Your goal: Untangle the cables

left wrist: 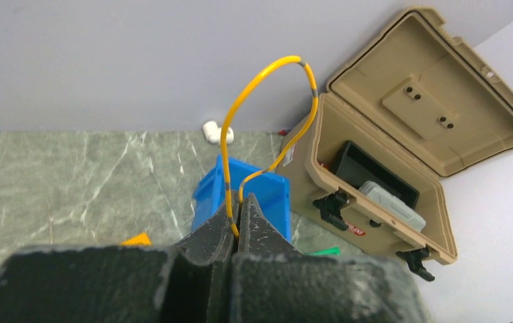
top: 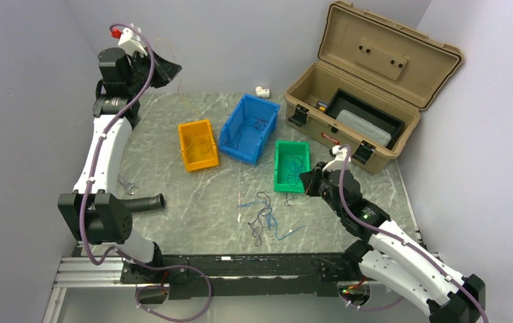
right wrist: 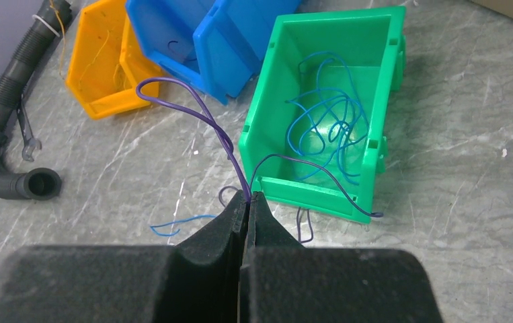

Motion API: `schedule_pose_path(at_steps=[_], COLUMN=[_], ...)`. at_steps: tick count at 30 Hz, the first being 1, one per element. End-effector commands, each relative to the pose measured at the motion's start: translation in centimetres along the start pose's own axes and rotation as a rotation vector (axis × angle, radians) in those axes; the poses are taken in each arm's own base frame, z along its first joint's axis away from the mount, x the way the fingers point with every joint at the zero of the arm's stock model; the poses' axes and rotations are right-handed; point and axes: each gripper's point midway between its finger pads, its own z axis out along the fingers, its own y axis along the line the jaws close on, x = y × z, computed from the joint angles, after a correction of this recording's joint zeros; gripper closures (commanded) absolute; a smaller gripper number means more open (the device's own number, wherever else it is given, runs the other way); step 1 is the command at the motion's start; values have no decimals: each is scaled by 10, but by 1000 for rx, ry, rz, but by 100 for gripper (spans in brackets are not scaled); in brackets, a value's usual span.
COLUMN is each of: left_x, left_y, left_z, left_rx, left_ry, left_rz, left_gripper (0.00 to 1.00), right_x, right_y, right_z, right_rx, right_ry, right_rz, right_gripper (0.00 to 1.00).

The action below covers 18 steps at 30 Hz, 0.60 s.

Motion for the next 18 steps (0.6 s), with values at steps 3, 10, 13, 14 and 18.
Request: schedule_pose_path(at_steps=[3,10,13,14,18], left_x=[-56,-67,-52,-47,-28], left_y=[-34,-38,-38,-33,-15], left_z=[0,3,10,12,20], left_rx=[59,65,52,35,-19], left_ry=[-121,-142,-110,-105,-90], left_rz=[79,85,96,102,121], left_gripper=[100,100,100,100,100], right_x=[-33,-34,-34,-33,-32], right_y=[19,18,16,16,16], right_z=[-6,-8,-9,-9,-11], right_rx=[-56,-53,-49,-50,-53], right_ry=[-86,-92,-91,-90,-90], right_rz=[10,12,12,12,17], right_gripper=[100,100,100,100,100])
